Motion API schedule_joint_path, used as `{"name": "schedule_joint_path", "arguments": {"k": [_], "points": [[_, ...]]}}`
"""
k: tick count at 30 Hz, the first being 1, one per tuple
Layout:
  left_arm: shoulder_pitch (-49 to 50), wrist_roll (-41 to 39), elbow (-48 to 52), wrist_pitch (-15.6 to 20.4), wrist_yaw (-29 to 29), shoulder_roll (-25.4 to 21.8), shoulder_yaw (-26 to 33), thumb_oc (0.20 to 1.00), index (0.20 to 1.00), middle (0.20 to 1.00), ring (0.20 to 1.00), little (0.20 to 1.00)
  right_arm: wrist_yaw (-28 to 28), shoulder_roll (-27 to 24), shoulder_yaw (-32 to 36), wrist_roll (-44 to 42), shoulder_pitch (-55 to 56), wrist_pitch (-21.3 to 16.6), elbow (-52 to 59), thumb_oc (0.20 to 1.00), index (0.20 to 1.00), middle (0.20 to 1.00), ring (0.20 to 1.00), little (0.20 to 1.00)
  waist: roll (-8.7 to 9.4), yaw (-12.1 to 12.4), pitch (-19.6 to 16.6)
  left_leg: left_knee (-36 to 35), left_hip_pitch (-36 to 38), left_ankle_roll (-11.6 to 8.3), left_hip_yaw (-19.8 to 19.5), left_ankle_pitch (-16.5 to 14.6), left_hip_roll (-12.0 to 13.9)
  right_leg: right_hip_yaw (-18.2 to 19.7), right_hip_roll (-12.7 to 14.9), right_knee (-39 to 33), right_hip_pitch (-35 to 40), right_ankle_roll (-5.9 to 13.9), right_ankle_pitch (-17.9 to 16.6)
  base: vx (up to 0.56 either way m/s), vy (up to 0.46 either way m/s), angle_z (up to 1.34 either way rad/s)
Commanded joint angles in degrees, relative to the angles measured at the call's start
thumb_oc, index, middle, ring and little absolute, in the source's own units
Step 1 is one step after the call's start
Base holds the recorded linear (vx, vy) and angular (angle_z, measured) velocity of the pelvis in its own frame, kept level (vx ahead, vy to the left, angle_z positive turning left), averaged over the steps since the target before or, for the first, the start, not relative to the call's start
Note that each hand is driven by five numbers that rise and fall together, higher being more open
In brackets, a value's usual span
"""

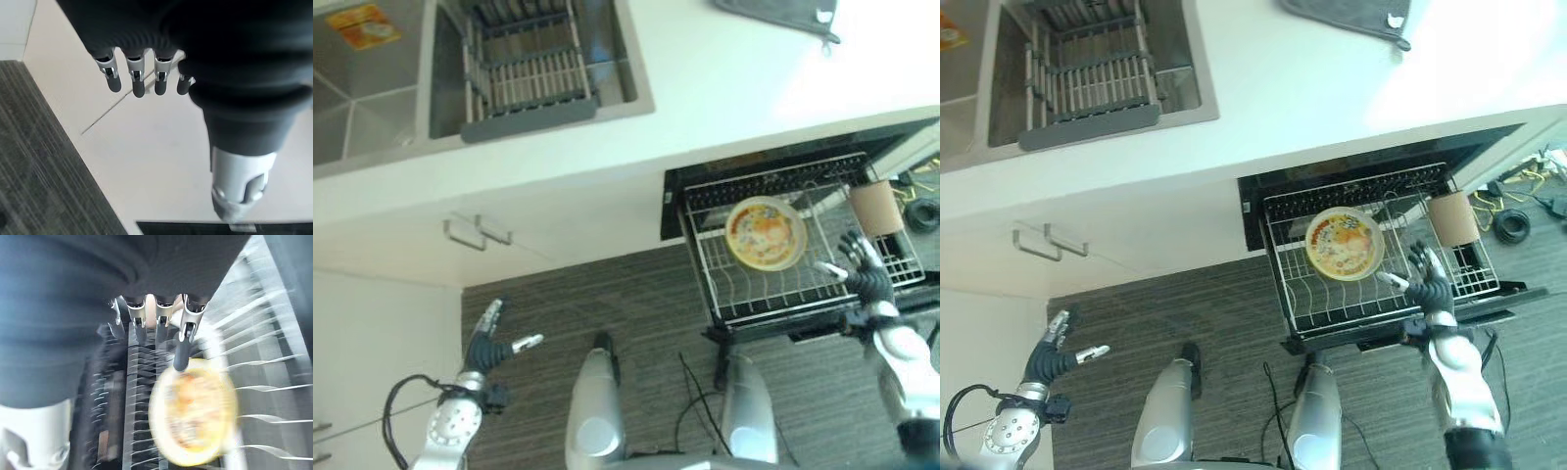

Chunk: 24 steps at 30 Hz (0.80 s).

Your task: Place the dishes in the dishwasher.

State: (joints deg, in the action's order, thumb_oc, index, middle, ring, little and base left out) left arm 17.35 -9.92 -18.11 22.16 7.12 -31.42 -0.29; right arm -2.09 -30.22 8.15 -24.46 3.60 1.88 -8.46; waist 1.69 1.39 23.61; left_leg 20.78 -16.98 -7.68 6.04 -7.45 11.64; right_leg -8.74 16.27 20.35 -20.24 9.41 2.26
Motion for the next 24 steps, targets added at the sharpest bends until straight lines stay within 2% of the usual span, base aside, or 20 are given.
{"name": "schedule_joint_path", "arguments": {"k": [1, 4, 8, 9, 10, 11, 15, 17, 19, 20, 21, 22, 24], "points": [[1.4, 1.8, 1.6, 0.8, 1.4, -3.0, 1.3, 1.000, 1.000, 1.000, 1.000, 1.000, -2.3, -3.2, 3.9, -6.2, -5.4, -0.6, 1.1, 1.000, 1.000, 1.000, 1.000, 1.000, 1.19, 1.0, -0.6, -4.9, 2.5, 1.88, 0.4, 2.7, 2.1, -1.2, -0.1, -3.0, 3.3, 0.87, 0.6, 0.01, -0.048, -0.22], [2.6, 2.2, 2.4, 0.0, 1.7, -2.5, 2.1, 1.000, 1.000, 1.000, 1.000, 1.000, -6.9, -3.1, 9.7, -5.1, -1.4, -1.0, 5.7, 1.000, 1.000, 1.000, 1.000, 1.000, 2.56, -0.1, -1.9, -8.0, 4.7, 1.37, 1.9, 3.8, 2.6, -1.8, -1.4, -7.7, 6.7, 1.07, -0.8, 0.02, -0.067, -0.03], [3.6, 2.6, 1.8, 0.1, 2.2, -1.7, 1.8, 1.000, 1.000, 1.000, 1.000, 1.000, -15.5, -3.7, 14.8, 3.1, 1.4, -2.6, 6.8, 1.000, 1.000, 1.000, 1.000, 1.000, 2.88, -1.0, -3.0, -9.9, 6.5, 0.98, 3.1, 4.5, 2.8, -2.2, -2.1, -10.6, 9.4, 1.22, -1.6, 0.02, -0.016, -0.14], [3.8, 2.5, 1.5, 0.4, 2.1, -1.5, 1.9, 1.000, 1.000, 1.000, 1.000, 1.000, -18.4, -3.7, 16.0, 6.3, 2.3, -3.4, 6.5, 1.000, 1.000, 1.000, 1.000, 1.000, 2.83, -1.2, -3.1, -10.0, 6.7, 0.91, 3.3, 4.5, 2.8, -2.2, -2.2, -10.9, 9.8, 1.22, -1.6, 0.01, 0.038, -0.11], [3.9, 1.7, 0.4, 0.9, 2.1, -1.5, 1.8, 1.000, 1.000, 1.000, 1.000, 1.000, -26.8, -4.4, 18.3, 13.4, 3.9, -5.1, 3.7, 1.000, 1.000, 1.000, 1.000, 1.000, 2.43, -1.6, -3.2, -9.9, 7.1, 0.92, 3.7, 4.5, 2.9, -2.1, -2.3, -11.2, 10.6, 1.18, -1.5, 0.01, 0.044, -0.02], [3.8, 1.4, 0.2, 0.9, 2.1, -1.6, 1.7, 1.000, 1.000, 1.000, 1.000, 1.000, -29.7, -4.7, 18.9, 15.4, 4.3, -5.4, 2.8, 1.000, 1.000, 1.000, 1.000, 1.000, 2.24, -1.7, -3.2, -9.6, 7.1, 0.92, 3.8, 4.4, 2.9, -2.1, -2.2, -11.2, 10.9, 1.16, -1.4, 0.01, 0.046, -0.03], [2.7, 1.1, -0.9, 0.5, 2.2, -1.3, 0.6, 1.000, 1.000, 1.000, 1.000, 1.000, -37.1, -4.0, 18.1, 16.7, 5.0, -3.6, -2.2, 1.000, 1.000, 1.000, 1.000, 1.000, 1.06, -1.7, -2.8, -8.9, 6.9, 0.60, 3.9, 4.4, 3.0, -2.3, -1.7, -11.5, 11.7, 1.17, -1.2, 0.00, 0.016, -0.01], [2.5, 1.2, -0.7, 0.2, 2.2, -1.0, 0.5, 1.000, 1.000, 1.000, 1.000, 1.000, -38.9, -3.8, 17.3, 14.7, 5.6, -3.7, -5.6, 1.000, 1.000, 1.000, 1.000, 1.000, 0.63, -1.5, -2.5, -8.9, 6.5, 0.47, 3.9, 4.5, 2.9, -2.5, -1.6, -11.8, 11.9, 1.05, -1.2, -0.04, 0.006, -0.02], [1.9, 1.3, -0.9, 0.2, 2.2, -1.0, 0.0, 1.000, 1.000, 1.000, 1.000, 1.000, -40.4, -3.1, 15.6, 10.4, 4.7, -7.6, -12.7, 1.000, 1.000, 1.000, 1.000, 1.000, 0.06, -1.1, -2.2, -9.0, 6.0, 0.28, 3.7, 4.8, 2.8, -2.8, -1.4, -12.1, 12.0, 0.97, -1.3, -0.05, -0.001, -0.01], [1.0, 0.8, -1.6, 0.4, 2.4, -1.4, -0.9, 1.000, 1.000, 1.000, 1.000, 1.000, -39.2, -3.0, 14.0, 7.6, 3.2, -9.7, -18.6, 0.200, 0.200, 0.200, 0.200, 0.200, -0.40, -0.6, -1.8, -9.2, 5.5, 0.14, 3.5, 5.1, 2.8, -3.1, -1.2, -12.2, 11.9, 0.97, -1.3, -0.07, -0.015, 0.03], [0.1, 0.6, -2.0, 0.5, 2.5, -1.7, -1.5, 1.000, 1.000, 1.000, 1.000, 1.000, -37.6, -3.0, 12.8, 5.4, 1.9, -9.9, -21.9, 0.200, 0.200, 0.200, 0.200, 0.200, -0.75, -0.3, -1.6, -9.2, 5.1, 0.07, 3.3, 5.3, 2.7, -3.4, -1.1, -12.2, 11.7, 0.90, -1.4, -0.11, -0.030, 0.05], [-1.2, 0.3, -1.7, 0.1, 2.3, -2.2, -2.0, 1.000, 1.000, 1.000, 1.000, 1.000, -33.7, -2.6, 10.4, -1.5, -0.4, -11.3, -28.1, 0.200, 0.200, 0.200, 0.200, 0.200, -1.44, 0.5, -1.0, -9.4, 4.4, 0.07, 3.0, 5.7, 2.3, -4.1, -0.9, -12.5, 11.5, 0.61, -1.5, -0.10, -0.039, 0.08], [-2.0, 0.4, -1.5, -0.2, 2.2, -2.5, -2.6, 1.000, 1.000, 1.000, 1.000, 1.000, -27.2, -1.3, 9.0, -13.5, -2.5, -11.9, -32.6, 0.200, 0.200, 0.200, 0.200, 0.200, -1.98, 1.3, -0.5, -9.7, 3.5, 0.10, 2.5, 6.0, 1.8, -4.7, -0.7, -12.7, 11.2, 0.41, -1.6, -0.09, -0.058, 0.17]]}}
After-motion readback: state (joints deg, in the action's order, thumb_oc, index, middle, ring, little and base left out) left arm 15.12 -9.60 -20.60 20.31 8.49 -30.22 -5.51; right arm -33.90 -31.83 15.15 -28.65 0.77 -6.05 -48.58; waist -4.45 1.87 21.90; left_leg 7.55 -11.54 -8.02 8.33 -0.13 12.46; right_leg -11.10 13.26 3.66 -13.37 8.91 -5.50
